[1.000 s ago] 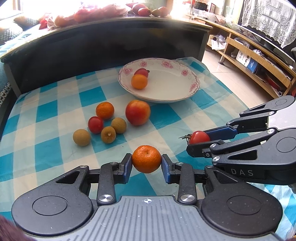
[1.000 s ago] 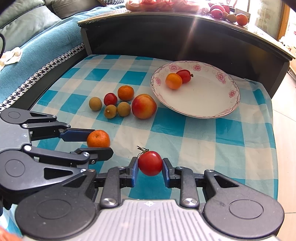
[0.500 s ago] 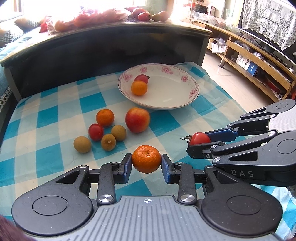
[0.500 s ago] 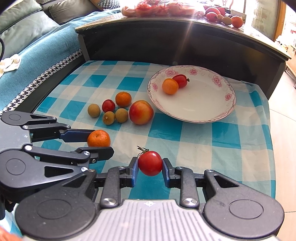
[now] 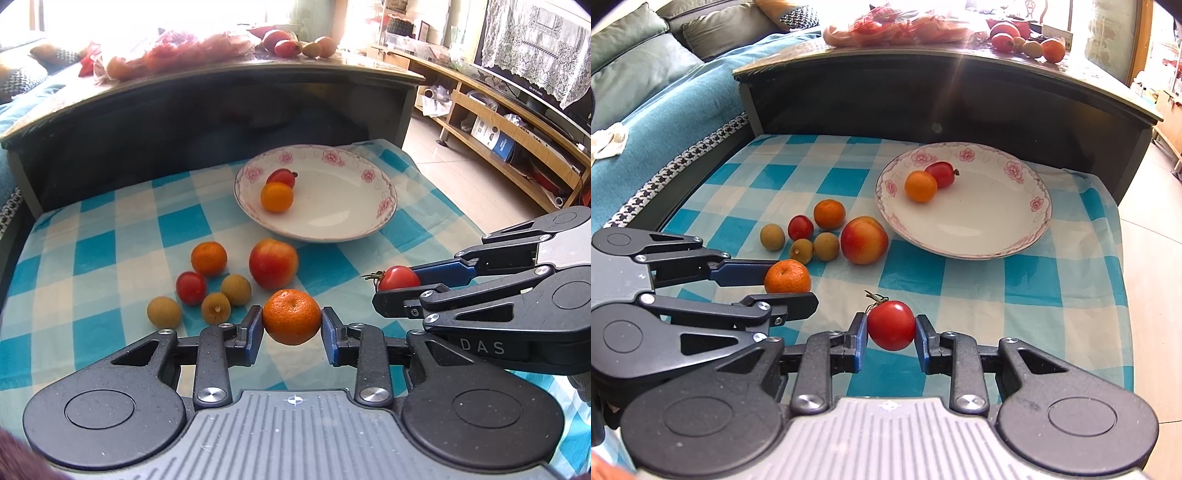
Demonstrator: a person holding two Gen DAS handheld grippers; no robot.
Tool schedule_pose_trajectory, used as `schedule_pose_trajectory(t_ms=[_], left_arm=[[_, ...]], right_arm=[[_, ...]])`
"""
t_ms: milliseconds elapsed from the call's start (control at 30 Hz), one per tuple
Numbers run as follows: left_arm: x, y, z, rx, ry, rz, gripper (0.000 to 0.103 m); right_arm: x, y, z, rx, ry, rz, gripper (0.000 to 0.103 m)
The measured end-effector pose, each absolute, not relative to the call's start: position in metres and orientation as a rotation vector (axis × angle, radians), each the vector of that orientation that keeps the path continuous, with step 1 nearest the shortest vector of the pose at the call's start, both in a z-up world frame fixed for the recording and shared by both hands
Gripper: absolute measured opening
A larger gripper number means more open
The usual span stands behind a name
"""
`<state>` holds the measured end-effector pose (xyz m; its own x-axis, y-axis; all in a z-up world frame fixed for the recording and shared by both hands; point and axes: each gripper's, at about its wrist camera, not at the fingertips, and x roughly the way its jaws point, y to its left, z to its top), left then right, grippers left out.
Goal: Organize fruits
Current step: 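Hold the cherry tomato and tangerine in both tools above the cloth, then carry both fruits into the white bowl and open both tools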
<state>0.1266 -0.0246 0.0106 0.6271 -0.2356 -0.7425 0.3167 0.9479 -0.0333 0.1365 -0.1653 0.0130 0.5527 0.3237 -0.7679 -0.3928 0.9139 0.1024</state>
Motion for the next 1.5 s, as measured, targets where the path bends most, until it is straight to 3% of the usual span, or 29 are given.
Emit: schedule_pose_trajectory(t_ms=[800, 1500], left_arm=[[0.173, -0.046, 0.02, 0.124, 0.784, -0.32, 0.04], [0.228, -0.061, -0.004, 0.133, 0.834, -0.312, 0.04]], right_arm=[[0.17, -0.182, 0.028, -0.031, 0.838, 0.364, 0.031], [0.238, -0.203, 0.006, -0.02, 0.854, 0.343, 0.031]])
